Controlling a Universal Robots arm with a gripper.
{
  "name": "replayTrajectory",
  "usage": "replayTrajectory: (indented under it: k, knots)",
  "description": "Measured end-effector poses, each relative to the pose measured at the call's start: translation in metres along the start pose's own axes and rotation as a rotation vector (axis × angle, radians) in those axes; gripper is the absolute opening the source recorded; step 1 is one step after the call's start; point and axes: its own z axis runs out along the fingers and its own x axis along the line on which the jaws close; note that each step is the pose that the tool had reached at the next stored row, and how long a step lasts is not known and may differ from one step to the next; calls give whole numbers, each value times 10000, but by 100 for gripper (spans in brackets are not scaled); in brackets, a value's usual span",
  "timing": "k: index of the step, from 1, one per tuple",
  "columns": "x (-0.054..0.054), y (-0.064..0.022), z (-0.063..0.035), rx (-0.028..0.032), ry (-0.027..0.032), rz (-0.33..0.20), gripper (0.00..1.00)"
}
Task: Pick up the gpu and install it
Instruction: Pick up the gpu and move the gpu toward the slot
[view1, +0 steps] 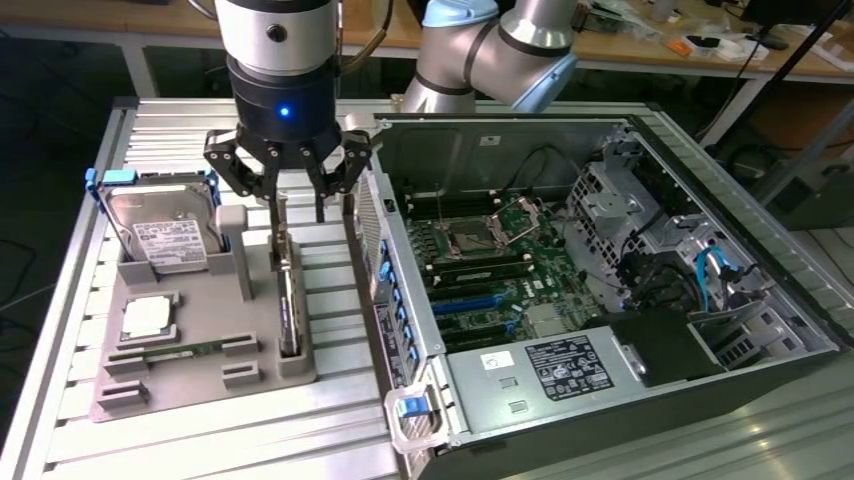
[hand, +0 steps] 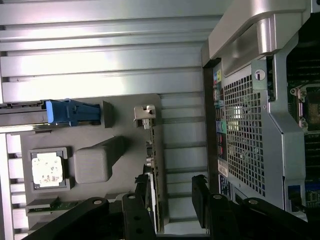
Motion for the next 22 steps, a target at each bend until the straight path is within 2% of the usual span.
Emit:
replayTrajectory:
  k: [9, 16, 22]
  knots:
    - [5, -1, 6, -3, -4, 1, 48]
    - [82, -11, 135, 0, 0, 1, 48]
    - [94, -46, 258, 0, -1, 1, 48]
